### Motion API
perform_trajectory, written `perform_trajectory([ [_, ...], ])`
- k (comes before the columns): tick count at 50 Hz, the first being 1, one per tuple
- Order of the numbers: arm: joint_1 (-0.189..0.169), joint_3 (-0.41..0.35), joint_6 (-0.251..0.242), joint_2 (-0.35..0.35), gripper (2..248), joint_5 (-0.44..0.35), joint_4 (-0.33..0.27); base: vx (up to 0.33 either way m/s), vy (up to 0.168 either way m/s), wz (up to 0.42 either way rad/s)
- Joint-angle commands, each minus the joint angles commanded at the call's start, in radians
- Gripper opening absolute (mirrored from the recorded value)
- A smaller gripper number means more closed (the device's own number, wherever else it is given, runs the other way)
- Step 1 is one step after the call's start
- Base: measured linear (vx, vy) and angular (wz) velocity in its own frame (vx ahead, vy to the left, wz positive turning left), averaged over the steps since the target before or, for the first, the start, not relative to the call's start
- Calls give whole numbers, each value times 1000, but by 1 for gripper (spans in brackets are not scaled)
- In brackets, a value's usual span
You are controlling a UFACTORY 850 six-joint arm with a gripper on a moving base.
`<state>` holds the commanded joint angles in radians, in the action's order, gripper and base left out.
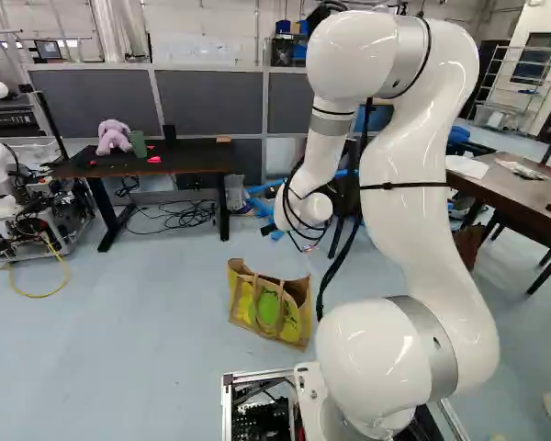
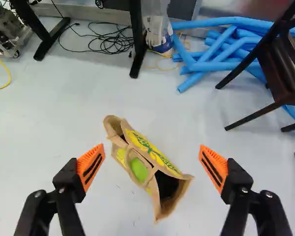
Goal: Pick up the bag on the ground and place it on the table
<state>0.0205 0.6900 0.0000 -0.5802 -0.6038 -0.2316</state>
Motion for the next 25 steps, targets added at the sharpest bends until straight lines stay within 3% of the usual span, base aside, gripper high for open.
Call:
perform_trajectory([
  [25, 2, 127, 0, -139, 247, 54, -16, 0, 0, 0],
])
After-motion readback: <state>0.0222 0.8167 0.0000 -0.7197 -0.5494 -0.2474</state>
